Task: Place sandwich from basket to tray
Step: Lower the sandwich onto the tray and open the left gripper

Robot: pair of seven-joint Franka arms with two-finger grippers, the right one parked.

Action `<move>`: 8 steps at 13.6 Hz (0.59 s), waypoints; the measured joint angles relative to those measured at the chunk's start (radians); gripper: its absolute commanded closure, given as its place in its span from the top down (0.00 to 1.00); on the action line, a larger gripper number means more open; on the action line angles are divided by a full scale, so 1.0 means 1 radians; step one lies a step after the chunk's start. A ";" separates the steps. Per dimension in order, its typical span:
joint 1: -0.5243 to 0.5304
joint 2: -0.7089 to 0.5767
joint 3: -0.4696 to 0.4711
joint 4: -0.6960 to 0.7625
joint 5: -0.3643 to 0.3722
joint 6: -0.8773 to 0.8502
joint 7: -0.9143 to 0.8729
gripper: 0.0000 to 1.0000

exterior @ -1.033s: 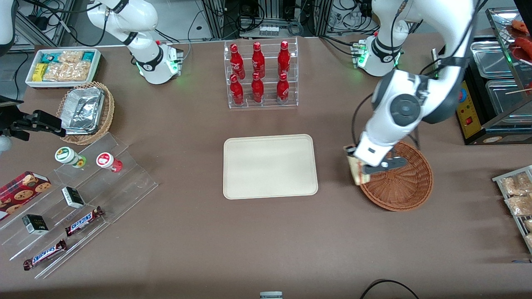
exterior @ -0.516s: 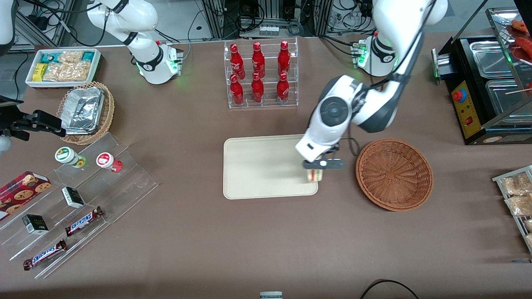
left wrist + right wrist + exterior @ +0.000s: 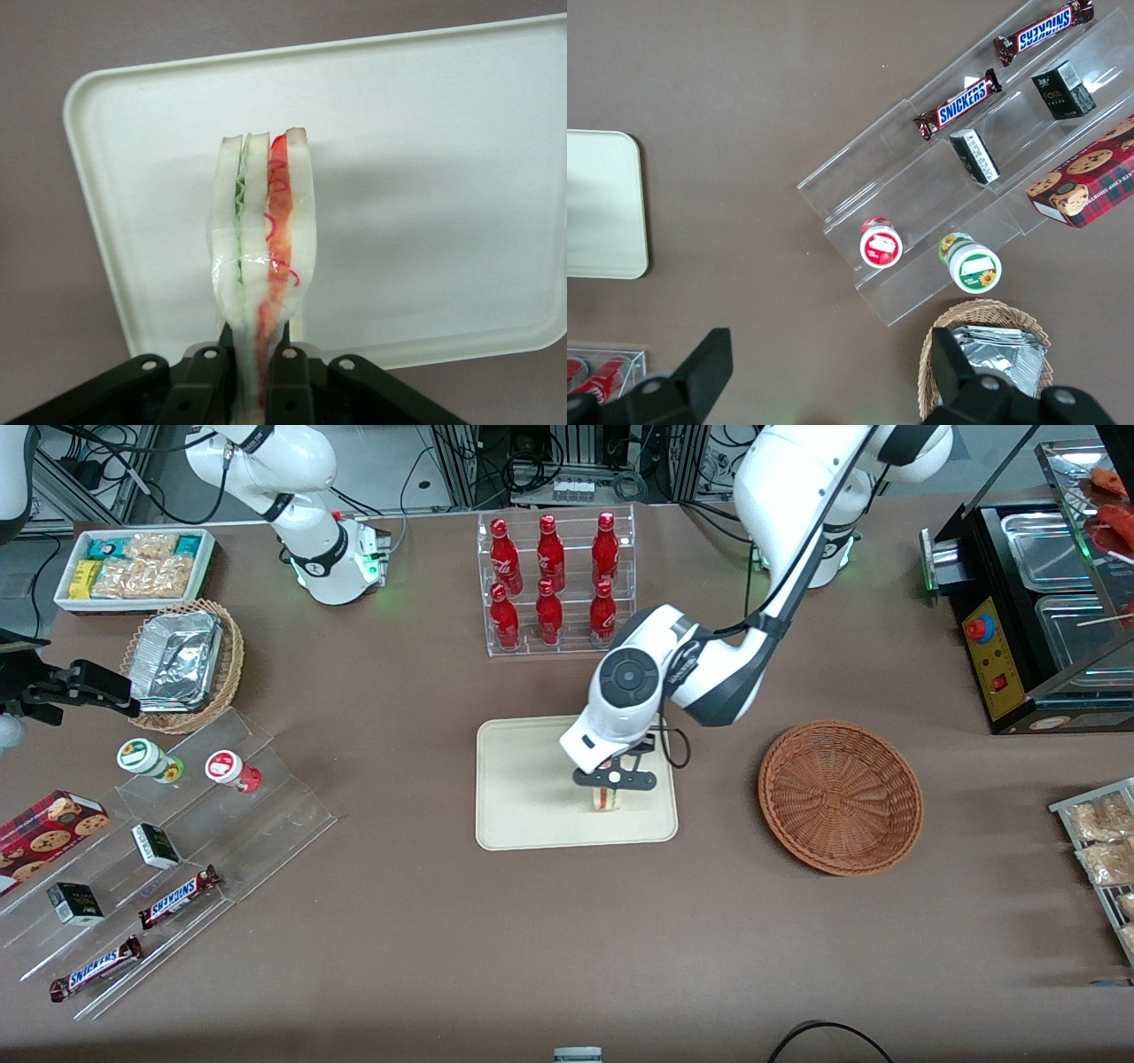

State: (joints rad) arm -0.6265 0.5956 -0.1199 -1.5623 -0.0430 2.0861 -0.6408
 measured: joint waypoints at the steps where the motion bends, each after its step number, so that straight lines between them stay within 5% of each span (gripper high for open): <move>1: -0.011 0.020 0.000 0.024 0.000 0.000 -0.028 0.00; 8: -0.042 0.129 0.000 0.113 0.000 0.079 -0.154 0.00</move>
State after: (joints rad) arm -0.6684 0.7246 -0.1198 -1.4489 -0.0433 2.1650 -0.7948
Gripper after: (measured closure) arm 0.846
